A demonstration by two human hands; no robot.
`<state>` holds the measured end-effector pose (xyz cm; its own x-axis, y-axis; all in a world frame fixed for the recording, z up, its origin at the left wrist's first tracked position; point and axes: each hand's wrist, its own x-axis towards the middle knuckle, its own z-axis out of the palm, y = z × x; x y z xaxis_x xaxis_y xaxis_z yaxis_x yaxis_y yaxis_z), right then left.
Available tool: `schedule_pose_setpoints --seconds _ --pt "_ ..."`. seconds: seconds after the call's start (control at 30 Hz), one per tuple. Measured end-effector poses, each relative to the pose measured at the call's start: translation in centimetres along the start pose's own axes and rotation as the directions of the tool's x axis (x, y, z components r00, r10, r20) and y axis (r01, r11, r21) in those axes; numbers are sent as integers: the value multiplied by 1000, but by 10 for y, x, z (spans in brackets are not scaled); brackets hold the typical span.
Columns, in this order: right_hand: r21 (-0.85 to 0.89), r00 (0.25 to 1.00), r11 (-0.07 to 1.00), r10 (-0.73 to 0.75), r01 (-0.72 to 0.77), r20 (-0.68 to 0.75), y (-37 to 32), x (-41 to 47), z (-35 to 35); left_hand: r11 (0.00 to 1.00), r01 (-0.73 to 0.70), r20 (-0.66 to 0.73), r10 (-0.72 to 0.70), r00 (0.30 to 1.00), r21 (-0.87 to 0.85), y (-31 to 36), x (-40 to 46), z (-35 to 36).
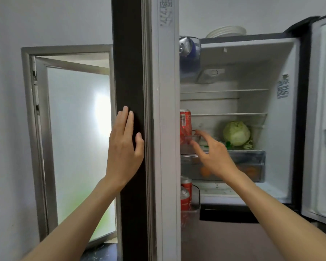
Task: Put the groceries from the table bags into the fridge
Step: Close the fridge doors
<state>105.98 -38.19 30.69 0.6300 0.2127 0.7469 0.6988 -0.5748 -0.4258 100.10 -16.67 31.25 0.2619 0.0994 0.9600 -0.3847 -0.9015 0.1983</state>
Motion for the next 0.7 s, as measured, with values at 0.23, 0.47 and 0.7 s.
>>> schedule_pose_setpoints --seconds 0.23,0.47,0.7 --pt "113 980 974 197 -198 15 32 -8 -19 972 -199 141 181 973 124 32 -7 19" --pt "237 983 959 176 -158 -58 45 -31 -19 961 -250 218 271 938 -118 68 -3 40" --pt "-94 994 993 -76 69 -78 53 -43 -26 902 -294 185 363 913 -316 92 8 72"
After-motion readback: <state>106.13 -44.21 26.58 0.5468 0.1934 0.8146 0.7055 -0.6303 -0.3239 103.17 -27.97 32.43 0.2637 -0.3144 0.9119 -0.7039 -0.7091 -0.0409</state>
